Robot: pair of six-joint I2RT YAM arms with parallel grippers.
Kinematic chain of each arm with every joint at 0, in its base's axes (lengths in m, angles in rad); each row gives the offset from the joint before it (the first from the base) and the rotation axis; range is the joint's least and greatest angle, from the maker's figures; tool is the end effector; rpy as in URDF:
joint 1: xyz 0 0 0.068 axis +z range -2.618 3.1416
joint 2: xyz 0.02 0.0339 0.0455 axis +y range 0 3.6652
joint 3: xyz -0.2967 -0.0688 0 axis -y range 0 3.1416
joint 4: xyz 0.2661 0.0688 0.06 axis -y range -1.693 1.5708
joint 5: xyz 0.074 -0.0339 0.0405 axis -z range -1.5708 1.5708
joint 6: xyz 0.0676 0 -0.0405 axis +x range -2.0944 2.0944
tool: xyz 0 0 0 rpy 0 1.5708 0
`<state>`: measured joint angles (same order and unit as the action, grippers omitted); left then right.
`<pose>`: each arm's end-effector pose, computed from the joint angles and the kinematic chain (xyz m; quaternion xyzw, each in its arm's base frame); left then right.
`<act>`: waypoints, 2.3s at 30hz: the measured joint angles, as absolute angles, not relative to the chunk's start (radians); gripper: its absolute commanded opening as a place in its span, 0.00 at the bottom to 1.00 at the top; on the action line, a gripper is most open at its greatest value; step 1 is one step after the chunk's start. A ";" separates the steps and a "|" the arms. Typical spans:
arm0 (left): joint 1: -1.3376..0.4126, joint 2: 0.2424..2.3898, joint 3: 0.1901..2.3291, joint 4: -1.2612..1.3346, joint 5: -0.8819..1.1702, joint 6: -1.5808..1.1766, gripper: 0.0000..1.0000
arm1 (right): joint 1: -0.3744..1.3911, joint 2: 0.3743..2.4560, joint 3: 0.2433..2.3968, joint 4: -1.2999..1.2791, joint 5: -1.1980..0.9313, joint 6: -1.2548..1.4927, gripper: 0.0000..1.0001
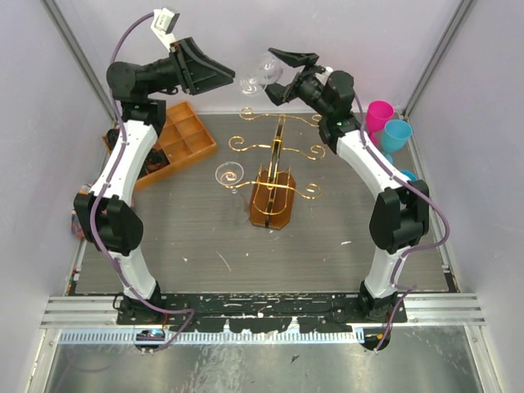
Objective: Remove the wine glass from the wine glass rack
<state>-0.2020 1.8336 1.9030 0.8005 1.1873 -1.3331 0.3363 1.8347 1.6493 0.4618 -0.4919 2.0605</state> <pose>0.4012 -0.1462 0.5542 0.2911 0.5218 -0.6788 0.4269 0.4600 0.1946 0.4463 0.3176 0.5281 0.7741 0.1448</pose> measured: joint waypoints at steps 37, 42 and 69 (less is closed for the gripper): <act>-0.099 1.120 1.329 0.074 1.010 -0.893 0.50 | 0.014 1.470 1.530 -0.257 0.161 0.271 0.53; -0.099 1.096 1.325 0.015 0.992 -0.864 0.50 | 0.025 1.470 1.403 -0.170 0.283 0.192 0.50; -0.099 0.992 1.216 -0.052 0.922 -0.821 0.51 | 0.182 1.630 0.847 0.746 0.649 -0.073 0.50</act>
<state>-0.0990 0.9916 1.2160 -0.0525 0.9218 -0.8207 0.1818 1.6299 0.8471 0.7464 0.6495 -0.0734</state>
